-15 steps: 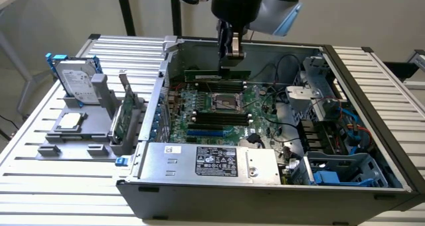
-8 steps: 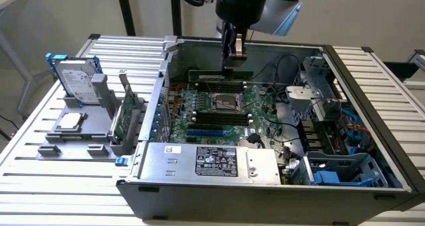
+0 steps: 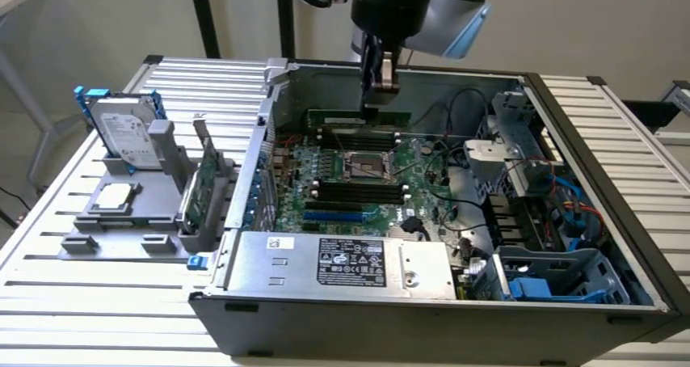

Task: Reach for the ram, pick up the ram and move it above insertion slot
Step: 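Pick up the ram and move it above insertion slot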

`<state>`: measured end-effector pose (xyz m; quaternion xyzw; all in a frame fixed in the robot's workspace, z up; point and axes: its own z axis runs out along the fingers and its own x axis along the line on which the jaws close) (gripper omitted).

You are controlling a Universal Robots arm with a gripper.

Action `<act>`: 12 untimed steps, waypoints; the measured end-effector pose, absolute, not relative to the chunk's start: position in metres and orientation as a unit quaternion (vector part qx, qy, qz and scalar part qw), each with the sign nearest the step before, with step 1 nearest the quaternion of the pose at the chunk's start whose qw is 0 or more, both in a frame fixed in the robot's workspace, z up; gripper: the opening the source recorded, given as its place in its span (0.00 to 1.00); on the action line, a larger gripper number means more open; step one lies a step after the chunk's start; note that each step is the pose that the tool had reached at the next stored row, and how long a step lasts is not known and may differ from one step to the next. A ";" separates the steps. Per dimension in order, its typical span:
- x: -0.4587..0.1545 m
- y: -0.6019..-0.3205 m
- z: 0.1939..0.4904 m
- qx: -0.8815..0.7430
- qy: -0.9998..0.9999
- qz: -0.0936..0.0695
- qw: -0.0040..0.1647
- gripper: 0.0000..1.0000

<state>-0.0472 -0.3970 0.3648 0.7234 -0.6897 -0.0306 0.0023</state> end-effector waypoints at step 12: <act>-0.046 -0.376 0.362 0.719 -0.694 -0.031 0.002 0.13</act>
